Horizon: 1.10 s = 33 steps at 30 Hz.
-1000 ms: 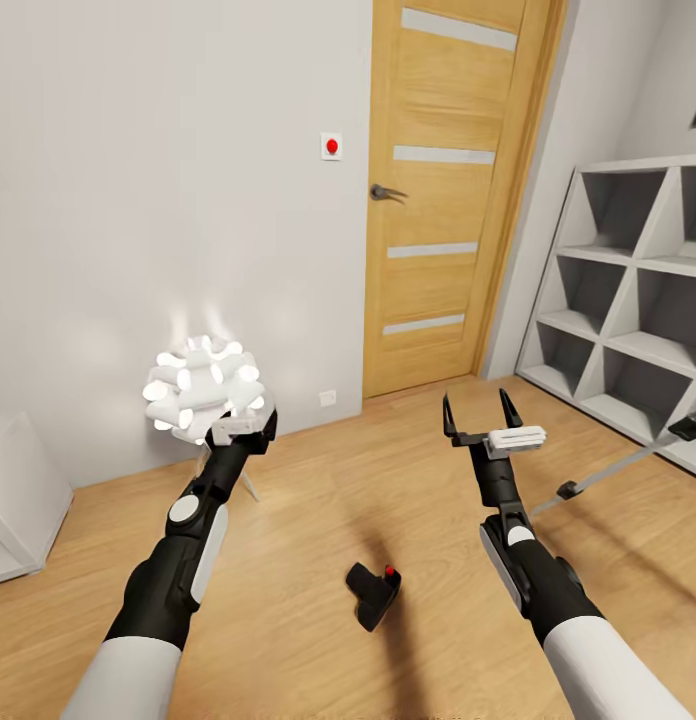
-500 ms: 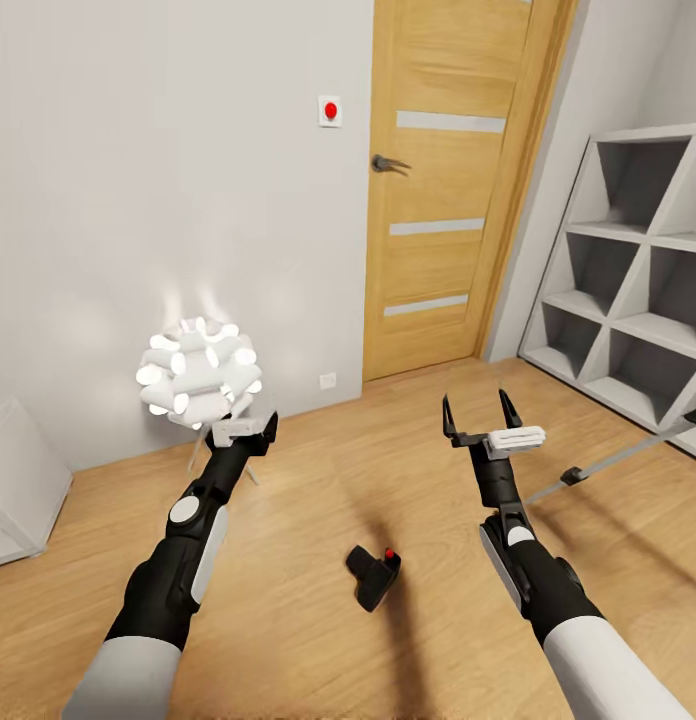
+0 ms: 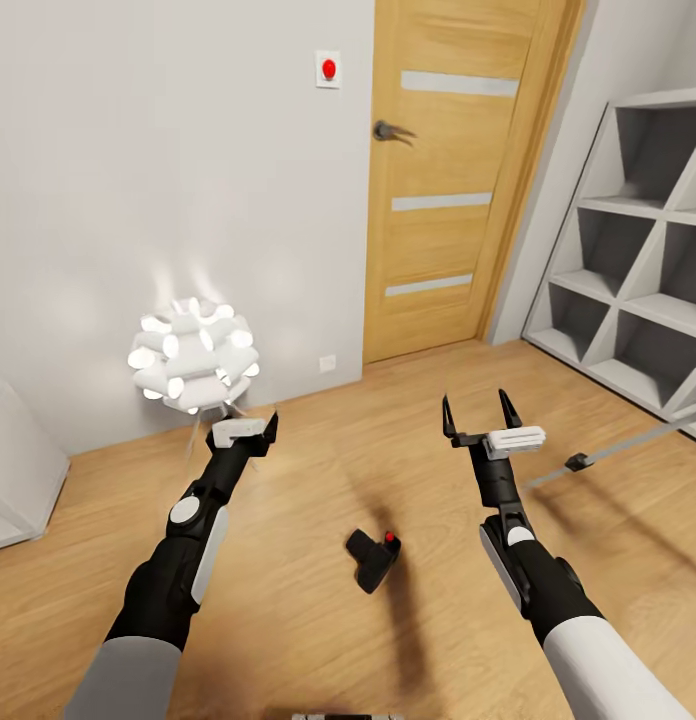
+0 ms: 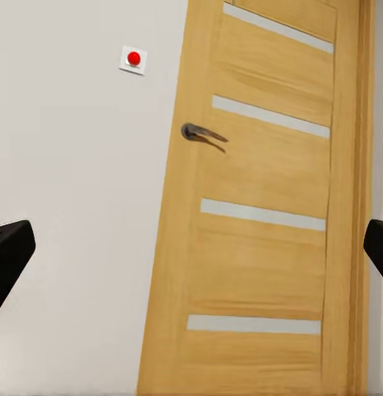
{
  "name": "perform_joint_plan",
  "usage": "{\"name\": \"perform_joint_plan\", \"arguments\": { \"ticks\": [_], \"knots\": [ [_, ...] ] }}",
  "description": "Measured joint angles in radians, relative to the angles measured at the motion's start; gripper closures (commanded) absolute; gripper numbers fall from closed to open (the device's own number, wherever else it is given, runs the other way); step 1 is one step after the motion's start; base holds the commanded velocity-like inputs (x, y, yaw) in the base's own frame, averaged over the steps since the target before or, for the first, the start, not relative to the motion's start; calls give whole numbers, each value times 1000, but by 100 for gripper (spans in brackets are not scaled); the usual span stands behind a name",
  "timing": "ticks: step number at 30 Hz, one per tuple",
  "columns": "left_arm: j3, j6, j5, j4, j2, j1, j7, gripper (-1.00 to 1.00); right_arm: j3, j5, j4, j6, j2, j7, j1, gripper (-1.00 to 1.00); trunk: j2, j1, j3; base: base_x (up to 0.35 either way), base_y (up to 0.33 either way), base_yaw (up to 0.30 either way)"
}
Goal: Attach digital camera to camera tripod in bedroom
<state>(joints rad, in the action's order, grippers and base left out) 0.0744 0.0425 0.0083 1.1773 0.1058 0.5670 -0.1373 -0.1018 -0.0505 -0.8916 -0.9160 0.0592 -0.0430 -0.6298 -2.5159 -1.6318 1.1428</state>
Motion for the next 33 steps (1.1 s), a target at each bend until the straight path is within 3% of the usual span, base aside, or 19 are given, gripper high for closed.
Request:
{"name": "perform_joint_plan", "arguments": {
  "ticks": [9,23,33],
  "knots": [
    [-6,31,-1,5,2,0,-1,-100,-1,-3,0,1,0,0,0,-100,-2,-4,35,0,0,0],
    [-82,303,0,-2,16,1,-3,-100,-2,-4,1,1,0,0,0,-100,-5,-10,89,0,0,0],
    [-86,383,0,-57,8,1,-3,-100,-3,-4,1,1,0,0,0,-100,-8,-15,128,0,0,0]
  ]
}}
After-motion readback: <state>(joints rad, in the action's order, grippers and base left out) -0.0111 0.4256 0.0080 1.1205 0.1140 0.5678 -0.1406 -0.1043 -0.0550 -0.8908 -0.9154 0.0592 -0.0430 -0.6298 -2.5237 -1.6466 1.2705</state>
